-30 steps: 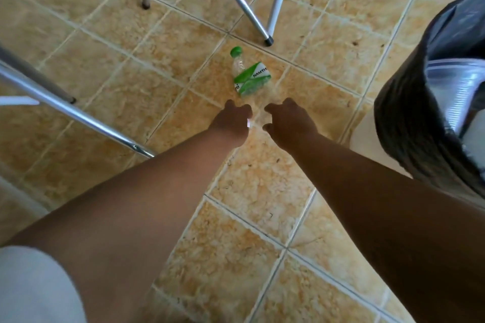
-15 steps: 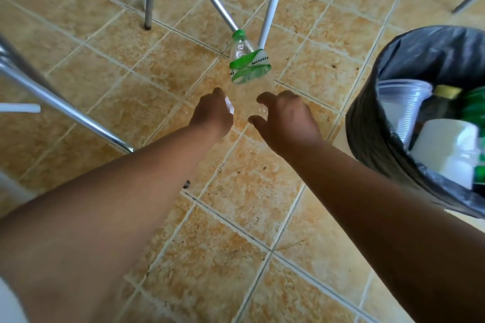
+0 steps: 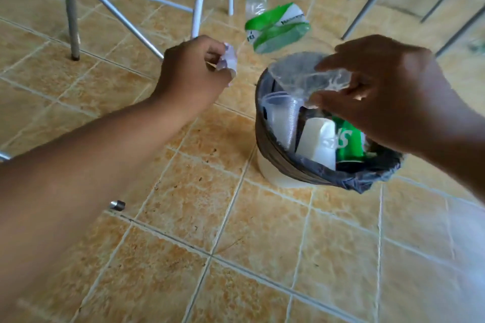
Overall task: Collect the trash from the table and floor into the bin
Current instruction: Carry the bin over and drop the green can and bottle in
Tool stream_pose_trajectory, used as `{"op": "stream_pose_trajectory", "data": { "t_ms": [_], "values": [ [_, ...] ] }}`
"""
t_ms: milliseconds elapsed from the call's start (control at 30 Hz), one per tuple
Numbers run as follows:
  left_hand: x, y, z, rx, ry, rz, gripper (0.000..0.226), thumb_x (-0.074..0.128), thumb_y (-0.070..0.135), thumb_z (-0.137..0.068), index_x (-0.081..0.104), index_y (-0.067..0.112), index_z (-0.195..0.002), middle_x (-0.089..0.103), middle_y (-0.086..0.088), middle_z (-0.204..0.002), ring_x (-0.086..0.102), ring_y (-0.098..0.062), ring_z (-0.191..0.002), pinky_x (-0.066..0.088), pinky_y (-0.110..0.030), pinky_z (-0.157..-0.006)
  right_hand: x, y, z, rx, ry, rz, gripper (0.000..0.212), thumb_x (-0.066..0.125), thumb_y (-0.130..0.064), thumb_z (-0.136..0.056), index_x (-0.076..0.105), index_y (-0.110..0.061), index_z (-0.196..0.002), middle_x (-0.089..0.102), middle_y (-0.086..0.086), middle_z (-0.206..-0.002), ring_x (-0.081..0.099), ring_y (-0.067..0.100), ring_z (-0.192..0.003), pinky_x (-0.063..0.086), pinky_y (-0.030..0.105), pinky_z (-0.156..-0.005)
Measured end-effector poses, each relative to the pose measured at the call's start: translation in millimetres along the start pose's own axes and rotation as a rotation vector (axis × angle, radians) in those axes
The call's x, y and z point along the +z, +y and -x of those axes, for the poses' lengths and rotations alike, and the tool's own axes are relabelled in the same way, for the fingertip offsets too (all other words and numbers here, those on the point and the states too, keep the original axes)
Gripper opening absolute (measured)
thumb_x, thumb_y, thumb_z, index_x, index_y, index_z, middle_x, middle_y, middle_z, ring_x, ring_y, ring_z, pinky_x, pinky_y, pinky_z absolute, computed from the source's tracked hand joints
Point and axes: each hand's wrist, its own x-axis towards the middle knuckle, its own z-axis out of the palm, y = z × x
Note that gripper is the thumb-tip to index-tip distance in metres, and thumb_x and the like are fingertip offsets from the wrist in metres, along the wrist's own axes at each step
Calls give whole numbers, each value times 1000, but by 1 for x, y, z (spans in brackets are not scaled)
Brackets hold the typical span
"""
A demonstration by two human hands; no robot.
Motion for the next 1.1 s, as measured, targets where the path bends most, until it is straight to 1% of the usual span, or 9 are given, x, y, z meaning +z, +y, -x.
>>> {"op": "stream_pose_trajectory", "data": {
  "t_ms": [100,200,300,400,600,700,867,967,1100],
  "values": [
    [16,34,8,61,-84,55,30,74,32,-78,71,22,-107,71,10,-90,69,-5,-81,53,-20,-84,-11,33,37,106,70,6,41,73,-46,-78,74,-19,-110,71,8,-112,62,15,-77,42,14,-81],
    [36,54,18,124,-188,44,31,76,34,-79,72,20,-107,70,10,-89,62,6,-75,49,-13,-77,-1,55,70,167,60,-41,44,69,-50,-77,76,-17,-106,72,6,-109,58,10,-70,35,0,-74],
    [56,62,26,159,-278,-15,37,77,35,-80,71,16,-110,73,3,-95,62,3,-75,47,-13,-78,14,64,88,182,20,-80,44,69,-52,-78,76,-18,-106,72,5,-111,64,13,-60,46,13,-68],
    [69,57,32,135,-365,-79,48,76,40,-81,67,15,-122,72,-3,-113,67,-13,-98,52,-27,-91,25,63,95,167,-47,11,53,62,-61,-79,72,-26,-117,71,3,-116,70,19,-73,59,33,-66],
    [67,44,31,156,-296,-78,46,76,34,-83,67,15,-123,73,-3,-113,67,-13,-94,47,-17,-82,26,69,90,127,-37,186,74,39,-79,-84,60,-28,-133,72,-2,-86,63,18,-64,51,28,-54],
    [63,33,26,168,-208,-119,43,75,32,-83,67,14,-121,67,-4,-117,62,-14,-93,39,-8,-73,23,89,85,199,61,76,70,33,-73,-91,62,-23,-130,70,6,-86,65,24,-64,54,35,-59],
    [68,16,15,-49,-158,-94,49,72,31,-85,59,19,-130,61,-1,-127,60,-13,-88,43,-21,-81,39,137,77,485,145,-30,51,52,-51,-94,63,-14,-126,70,10,-111,63,21,-74,50,34,-80],
    [73,10,12,-202,-190,72,41,74,27,-79,63,28,-118,67,11,-102,66,-18,-91,55,-41,-91,50,151,79,627,39,-91,41,65,-31,-91,64,-13,-128,72,7,-110,69,25,-87,49,36,-90],
    [79,5,4,-321,-195,219,42,72,15,-76,65,22,-117,64,9,-85,68,-21,-88,59,-51,-85,57,153,74,733,73,-226,24,69,-21,-85,73,-20,-109,68,1,-89,64,24,-82,48,31,-77]
  ]
}}
